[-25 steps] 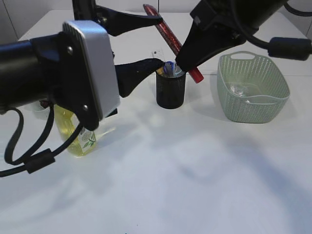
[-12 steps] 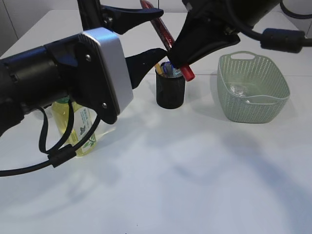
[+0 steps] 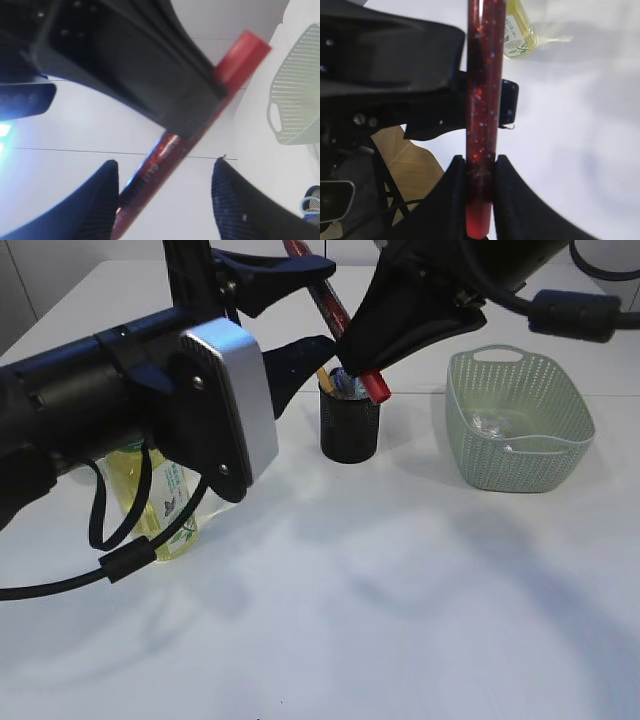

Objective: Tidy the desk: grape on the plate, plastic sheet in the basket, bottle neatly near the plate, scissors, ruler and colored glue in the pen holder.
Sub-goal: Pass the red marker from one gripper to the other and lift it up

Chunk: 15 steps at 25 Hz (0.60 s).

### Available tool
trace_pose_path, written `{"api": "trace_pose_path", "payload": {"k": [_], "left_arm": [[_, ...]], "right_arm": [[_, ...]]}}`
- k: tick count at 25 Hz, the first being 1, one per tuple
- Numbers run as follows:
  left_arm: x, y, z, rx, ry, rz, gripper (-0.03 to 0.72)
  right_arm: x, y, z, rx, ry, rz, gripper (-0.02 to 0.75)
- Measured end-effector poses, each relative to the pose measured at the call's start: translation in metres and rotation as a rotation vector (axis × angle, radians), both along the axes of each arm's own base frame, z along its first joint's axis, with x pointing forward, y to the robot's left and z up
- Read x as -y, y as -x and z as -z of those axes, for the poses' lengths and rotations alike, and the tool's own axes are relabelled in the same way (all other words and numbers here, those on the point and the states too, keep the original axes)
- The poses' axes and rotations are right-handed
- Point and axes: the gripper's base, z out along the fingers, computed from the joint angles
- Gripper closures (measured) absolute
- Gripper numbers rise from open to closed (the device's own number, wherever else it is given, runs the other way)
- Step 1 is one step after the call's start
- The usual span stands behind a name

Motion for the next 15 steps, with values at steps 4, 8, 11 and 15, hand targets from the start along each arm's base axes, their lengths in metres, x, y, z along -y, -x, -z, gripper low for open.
{"api": "trace_pose_path", "payload": {"k": [4,8,11,15], "left_arm": [[0.002,-0.003,0.007,0.010,-0.030,-0.003,0.256],[0.004,-0.004,0.010,0.026,-0.044,0.000,0.256],[0.005,-0.006,0.015,0.019,-0.053,0.001,0.265],[0.006,-0.007,0.017,0.015,-0.056,0.000,0.359]], "right_arm": [[0.000,0.000,0.000,-0.004,-0.007,0.001,0.605],[0.000,0.000,0.000,-0.005,-0.007,0.002,0.605],[0.000,0.000,0.000,-0.005,-0.007,0.002,0.605],[0.000,0.000,0.000,-0.006,-0.007,0.002,0.605]]}}
